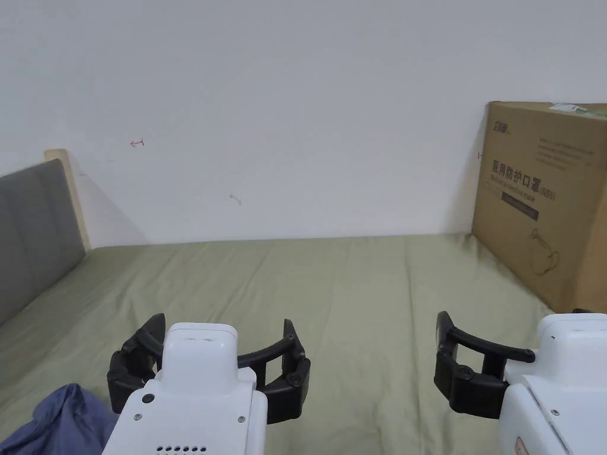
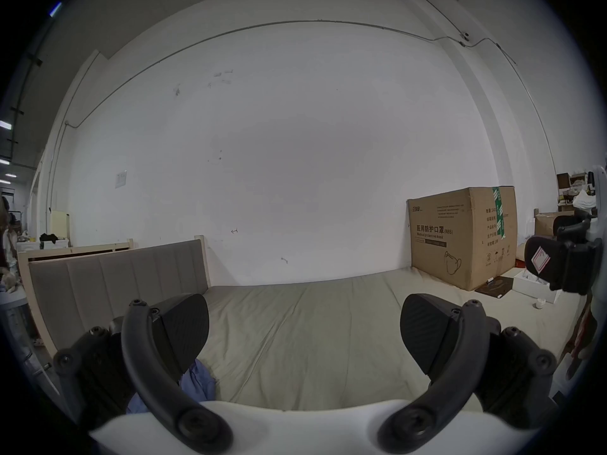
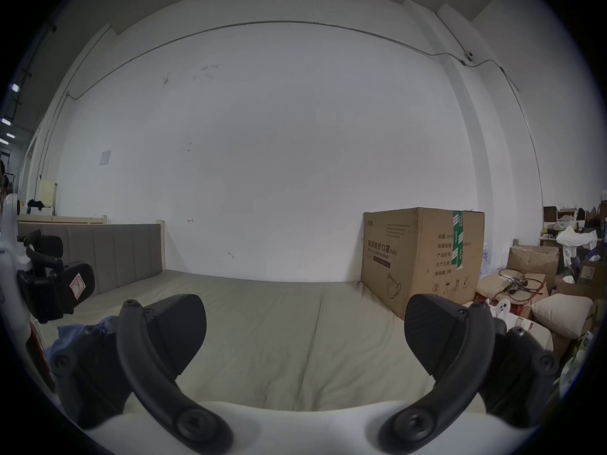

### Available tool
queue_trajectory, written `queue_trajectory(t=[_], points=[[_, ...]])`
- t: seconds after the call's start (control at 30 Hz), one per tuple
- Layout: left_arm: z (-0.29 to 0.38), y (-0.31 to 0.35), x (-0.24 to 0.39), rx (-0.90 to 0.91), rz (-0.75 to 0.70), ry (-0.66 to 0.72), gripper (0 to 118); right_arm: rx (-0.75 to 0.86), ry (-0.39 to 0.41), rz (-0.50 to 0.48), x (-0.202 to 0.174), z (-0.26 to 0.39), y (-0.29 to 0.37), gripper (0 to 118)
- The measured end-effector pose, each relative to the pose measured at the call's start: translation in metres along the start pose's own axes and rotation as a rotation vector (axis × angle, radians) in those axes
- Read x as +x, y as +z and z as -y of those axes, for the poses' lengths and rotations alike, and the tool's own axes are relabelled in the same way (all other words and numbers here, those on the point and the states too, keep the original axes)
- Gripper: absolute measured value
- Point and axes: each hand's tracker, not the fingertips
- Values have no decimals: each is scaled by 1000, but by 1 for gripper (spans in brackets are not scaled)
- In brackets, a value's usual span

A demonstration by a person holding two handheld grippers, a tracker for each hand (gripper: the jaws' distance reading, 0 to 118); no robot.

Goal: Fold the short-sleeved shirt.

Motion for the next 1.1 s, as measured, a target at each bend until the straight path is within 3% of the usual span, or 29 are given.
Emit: queue_trajectory(t=[0.3,0.33,0.37,0.4,0.43,0.47,0.57,0.87,1.0,1.1], points=[[-2,-8,-5,-42,20,49,112,-15,3,0,1,-5,-4,117],[-2,-8,-5,-38,22,48,110,-13,0,0,1,-5,-4,116],[-2,-6,-5,-25,24,41,96,-11,-6,-5,1,-4,-3,112],[-2,-4,-3,-13,18,21,65,-8,-7,-12,2,-3,-3,98],[-3,-6,-1,-25,-10,-15,7,-35,24,11,0,-2,-7,42],[-2,-8,-2,-74,-62,-47,0,-97,66,43,-1,-1,-16,0],[-4,-13,-5,-63,41,17,0,-126,-39,-19,13,10,-23,0],[5,-18,2,-82,16,1,0,-108,-48,57,23,10,-18,0],[9,-15,-10,-110,28,21,0,-110,-19,54,11,11,-20,0],[11,-5,-40,-115,-23,7,0,-142,-3,58,-22,10,-34,0]])
